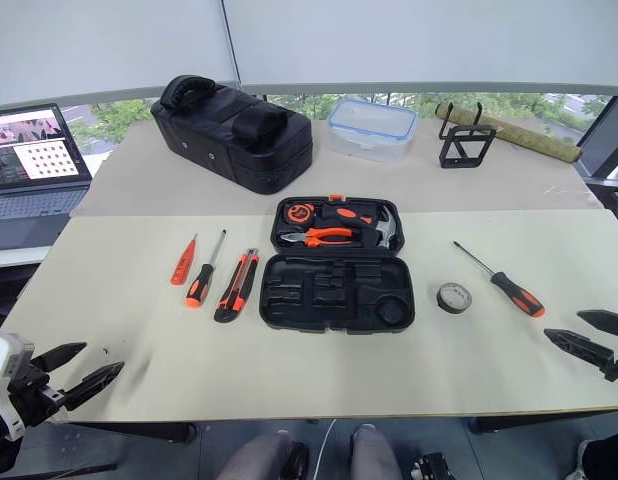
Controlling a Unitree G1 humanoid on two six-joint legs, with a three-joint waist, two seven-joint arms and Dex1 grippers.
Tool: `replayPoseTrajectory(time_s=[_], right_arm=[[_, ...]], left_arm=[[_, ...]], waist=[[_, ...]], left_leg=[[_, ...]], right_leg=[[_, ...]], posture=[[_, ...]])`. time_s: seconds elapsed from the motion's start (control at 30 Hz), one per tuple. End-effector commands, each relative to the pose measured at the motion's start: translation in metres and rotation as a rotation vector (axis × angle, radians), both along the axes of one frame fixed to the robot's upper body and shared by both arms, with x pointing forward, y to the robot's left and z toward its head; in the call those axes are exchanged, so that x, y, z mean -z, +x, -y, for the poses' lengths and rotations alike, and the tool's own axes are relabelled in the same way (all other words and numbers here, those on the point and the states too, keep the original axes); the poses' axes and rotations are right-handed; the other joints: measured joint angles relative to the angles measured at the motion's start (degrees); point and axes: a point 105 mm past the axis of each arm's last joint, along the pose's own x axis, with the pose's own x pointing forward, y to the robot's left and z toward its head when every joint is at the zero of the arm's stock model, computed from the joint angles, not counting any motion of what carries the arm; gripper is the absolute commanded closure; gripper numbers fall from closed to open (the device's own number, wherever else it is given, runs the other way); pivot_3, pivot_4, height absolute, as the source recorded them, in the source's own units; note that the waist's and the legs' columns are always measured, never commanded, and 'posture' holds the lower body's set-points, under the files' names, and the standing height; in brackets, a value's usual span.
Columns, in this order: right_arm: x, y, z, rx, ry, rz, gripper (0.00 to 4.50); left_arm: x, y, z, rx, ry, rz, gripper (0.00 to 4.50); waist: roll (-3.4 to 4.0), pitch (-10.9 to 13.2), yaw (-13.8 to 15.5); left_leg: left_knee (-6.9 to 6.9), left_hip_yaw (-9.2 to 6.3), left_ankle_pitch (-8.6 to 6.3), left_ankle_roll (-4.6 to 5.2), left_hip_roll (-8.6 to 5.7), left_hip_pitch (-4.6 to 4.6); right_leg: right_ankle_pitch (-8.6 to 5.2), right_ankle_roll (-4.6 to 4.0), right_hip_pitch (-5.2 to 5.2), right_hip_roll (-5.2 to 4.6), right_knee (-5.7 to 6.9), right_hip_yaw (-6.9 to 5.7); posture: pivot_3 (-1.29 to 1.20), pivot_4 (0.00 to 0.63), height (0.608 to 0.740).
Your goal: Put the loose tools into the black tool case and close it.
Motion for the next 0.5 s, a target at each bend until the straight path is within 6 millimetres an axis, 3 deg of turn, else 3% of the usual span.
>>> replayPoseTrajectory(time_s=[0.03,0.23,0.37,0.5], right_arm=[[-0.012,0.002,0.005,-0.011,-0.044,0.037,0.03],[-0.012,0.002,0.009,0.002,-0.068,0.067,0.03],[-0.031,0.009,-0.004,-0.034,-0.064,0.134,0.03],[-0.057,0.019,-0.054,-0.177,-0.054,0.212,0.03]], left_arm=[[-0.007,-0.001,0.000,0.013,0.039,0.030,0.00],[-0.005,0.007,-0.003,-0.005,0.034,0.040,0.00],[-0.022,0.029,0.003,-0.041,-0.031,0.069,0.00],[-0.041,0.057,0.021,-0.061,-0.061,0.080,0.00]], waist=[[0.00,0.00,0.00],[0.00,0.00,0.03],[0.02,0.00,0.11],[0.04,0.00,0.08]], left_leg=[[0.00,0.00,0.00,0.00,0.00,0.00],[0.00,0.00,0.00,-0.01,0.00,0.00],[0.02,0.00,0.00,-0.01,0.00,0.00],[0.05,0.00,0.06,-0.10,-0.01,-0.01]], right_leg=[[0.00,0.00,0.00,0.00,0.00,0.00],[0.00,0.00,0.00,0.00,0.00,-0.01],[0.00,0.00,0.00,0.00,0.04,-0.01],[0.01,0.01,-0.05,0.02,0.14,0.00]], posture=[[0.00,0.150,0.722],[0.00,0.150,0.722],[0.00,0.150,0.722],[0.00,0.150,0.722]])
